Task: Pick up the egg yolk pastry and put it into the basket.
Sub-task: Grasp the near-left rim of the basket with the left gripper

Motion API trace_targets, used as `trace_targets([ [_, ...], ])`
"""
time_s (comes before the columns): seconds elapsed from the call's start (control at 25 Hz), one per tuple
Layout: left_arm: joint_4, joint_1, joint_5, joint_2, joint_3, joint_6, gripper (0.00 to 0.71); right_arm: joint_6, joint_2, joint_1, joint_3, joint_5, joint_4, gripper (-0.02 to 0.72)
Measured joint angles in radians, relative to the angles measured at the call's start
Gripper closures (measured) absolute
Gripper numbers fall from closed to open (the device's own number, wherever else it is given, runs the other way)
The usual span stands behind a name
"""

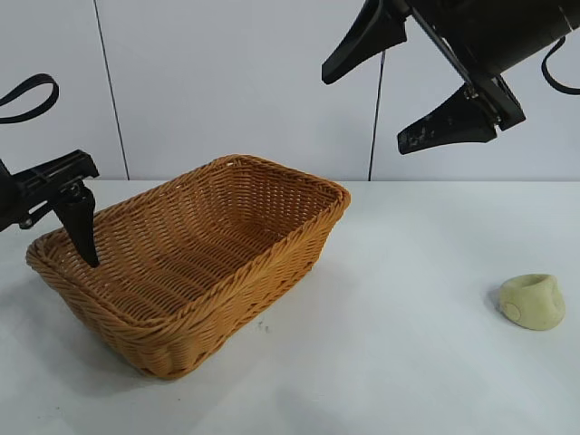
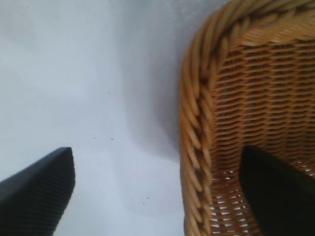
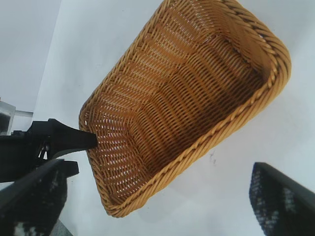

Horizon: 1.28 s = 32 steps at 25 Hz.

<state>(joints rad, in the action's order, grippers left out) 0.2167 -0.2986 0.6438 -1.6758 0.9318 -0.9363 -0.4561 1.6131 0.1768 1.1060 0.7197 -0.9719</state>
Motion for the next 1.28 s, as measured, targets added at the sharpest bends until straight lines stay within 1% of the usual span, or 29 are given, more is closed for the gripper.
trace_targets([
  [0.44,0.012,0.000,-0.046,-0.153,0.014,0.032,0.014,0.000,0.000,0.000,0.000,-0.001,0.000,0.008],
  [0.6,0.039,0.000,-0.061,-0.159,0.014,0.049,0.020,0.000,0.000,0.000,0.000,-0.001,0.000,0.008],
  [0.68,0.048,0.000,-0.062,-0.159,0.014,0.051,0.079,0.000,0.000,0.000,0.000,-0.002,0.000,0.008],
  [0.72,0.049,0.000,-0.062,-0.159,0.014,0.051,0.137,0.000,0.000,0.000,0.000,-0.002,0.000,0.008],
  [0.92,0.058,0.000,-0.068,-0.159,0.017,0.048,0.536,0.000,0.000,0.000,0.000,-0.002,0.000,0.008],
  [0.96,0.065,0.000,-0.069,-0.159,0.017,0.041,0.563,0.000,0.000,0.000,0.000,-0.002,0.000,0.008],
  [1.16,0.071,0.000,-0.046,-0.159,0.022,0.056,0.567,0.000,0.000,0.000,0.000,-0.003,0.000,0.008],
  [1.28,0.072,0.001,0.001,-0.159,0.054,0.089,0.567,0.000,0.000,0.000,0.000,-0.004,0.000,0.008],
])
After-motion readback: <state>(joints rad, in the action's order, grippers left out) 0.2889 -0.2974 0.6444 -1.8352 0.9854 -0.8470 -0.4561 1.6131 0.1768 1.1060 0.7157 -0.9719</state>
